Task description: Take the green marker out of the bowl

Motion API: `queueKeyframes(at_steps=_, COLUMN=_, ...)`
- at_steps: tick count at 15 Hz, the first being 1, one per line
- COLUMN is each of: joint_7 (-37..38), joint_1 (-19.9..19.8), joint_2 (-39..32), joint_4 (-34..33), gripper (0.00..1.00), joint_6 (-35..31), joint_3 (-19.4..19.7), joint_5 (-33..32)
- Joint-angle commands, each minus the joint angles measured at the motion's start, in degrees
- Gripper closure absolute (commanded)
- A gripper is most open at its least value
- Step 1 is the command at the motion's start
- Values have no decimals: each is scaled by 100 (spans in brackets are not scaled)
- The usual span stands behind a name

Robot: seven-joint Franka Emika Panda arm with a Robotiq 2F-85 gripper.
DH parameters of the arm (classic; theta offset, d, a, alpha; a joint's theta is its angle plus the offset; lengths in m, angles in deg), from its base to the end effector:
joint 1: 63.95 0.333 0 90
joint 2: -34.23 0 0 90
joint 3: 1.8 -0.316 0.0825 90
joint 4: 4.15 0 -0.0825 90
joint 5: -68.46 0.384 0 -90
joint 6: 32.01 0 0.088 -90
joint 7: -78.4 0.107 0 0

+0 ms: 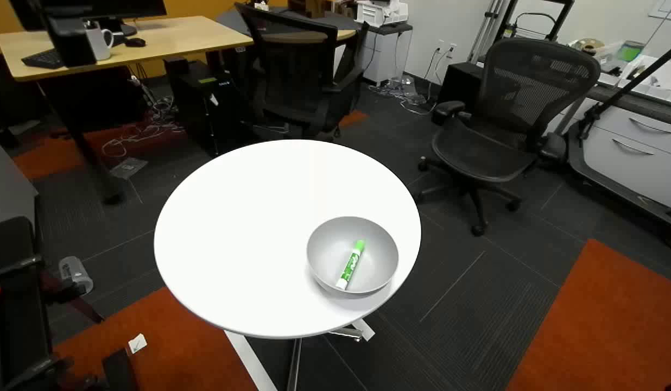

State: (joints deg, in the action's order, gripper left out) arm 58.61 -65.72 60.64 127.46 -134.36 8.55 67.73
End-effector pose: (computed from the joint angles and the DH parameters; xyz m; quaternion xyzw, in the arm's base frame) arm 0.3987 -0.0941 0.5171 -0.9959 -0.0787 0.0180 0.0400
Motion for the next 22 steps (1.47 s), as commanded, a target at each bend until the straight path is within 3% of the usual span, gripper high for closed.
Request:
queueKeyframes(at_steps=1, joint_7=-14, joint_1=-40, joint_2=-7, joint_4=-13, gripper=0, joint_6=14, joint_3=-35, joint_5=17)
queueKeyframes(at_steps=7, joint_7=-14, joint_1=-40, joint_2=-7, joint_4=-13, gripper=0, joint_6=14, joint_3=-35, joint_5=16)
queueKeyframes(at_steps=11, joint_7=-246, joint_1=-1, joint_2=-522, joint_4=-239, gripper=0, joint_6=-392, joint_3=39, joint_5=24)
queueKeyframes(at_steps=15, joint_7=-779, joint_1=-46, joint_2=-1364, joint_4=-681, gripper=0, joint_6=-1097, joint_3=213, joint_5=100)
queueKeyframes(at_steps=22, joint_7=-1543, joint_1=-417, joint_2=-3105, joint_4=-1732, gripper=0, joint_6=-1638, joint_3=309, joint_5=526)
